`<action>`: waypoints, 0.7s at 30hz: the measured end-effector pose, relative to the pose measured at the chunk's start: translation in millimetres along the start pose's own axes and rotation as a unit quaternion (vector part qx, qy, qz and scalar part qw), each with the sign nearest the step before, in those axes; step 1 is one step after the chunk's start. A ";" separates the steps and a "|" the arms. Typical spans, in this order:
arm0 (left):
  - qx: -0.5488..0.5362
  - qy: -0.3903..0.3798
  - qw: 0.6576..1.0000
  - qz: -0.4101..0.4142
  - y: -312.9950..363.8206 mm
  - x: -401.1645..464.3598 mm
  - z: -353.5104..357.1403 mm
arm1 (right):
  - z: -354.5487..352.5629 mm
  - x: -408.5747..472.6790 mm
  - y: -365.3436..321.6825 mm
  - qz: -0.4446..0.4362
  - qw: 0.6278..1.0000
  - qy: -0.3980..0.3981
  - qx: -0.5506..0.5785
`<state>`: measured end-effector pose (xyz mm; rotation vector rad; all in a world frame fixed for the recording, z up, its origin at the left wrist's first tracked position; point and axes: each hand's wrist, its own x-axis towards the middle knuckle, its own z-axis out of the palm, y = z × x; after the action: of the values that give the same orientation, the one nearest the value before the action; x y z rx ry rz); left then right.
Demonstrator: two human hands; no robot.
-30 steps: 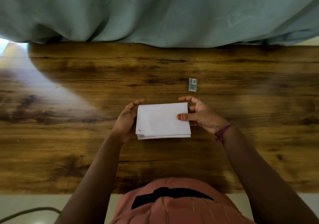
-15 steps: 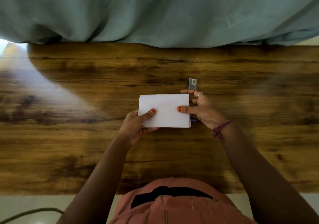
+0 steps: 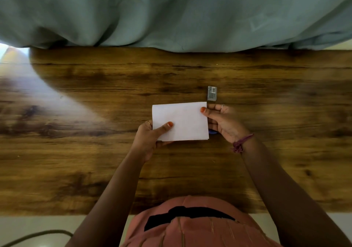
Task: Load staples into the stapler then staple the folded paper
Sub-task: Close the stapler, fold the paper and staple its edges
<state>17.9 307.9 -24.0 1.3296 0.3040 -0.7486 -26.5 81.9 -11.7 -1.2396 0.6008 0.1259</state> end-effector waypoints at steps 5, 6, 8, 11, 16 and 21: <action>0.078 -0.002 0.997 -0.014 5.6 -0.7 -9.2 | -0.6 -0.8 0.6 -0.003 1.000 0.003 -0.026; 0.102 0.006 0.995 -0.006 7.8 -0.7 -11.1 | -1.0 -1.5 0.1 -0.007 0.999 0.003 -0.031; 0.177 0.045 0.982 0.058 15.3 -0.5 -11.4 | -1.3 -3.7 -1.3 -0.017 0.998 0.004 -0.053; 0.391 0.094 0.883 0.240 33.4 2.3 -4.2 | 1.3 -7.2 -4.0 -0.017 0.995 -0.009 -0.096; 0.587 -0.101 0.758 0.264 69.3 6.0 34.9 | 14.4 -14.6 -10.9 -0.030 0.985 -0.078 -0.151; 0.593 -0.142 0.758 0.232 79.2 11.2 43.9 | 16.1 -16.4 -12.8 -0.032 0.981 -0.096 -0.164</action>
<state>68.1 266.9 40.2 2.3062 -0.9023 -0.6880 -29.2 96.0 10.3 -1.5441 0.3805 0.2967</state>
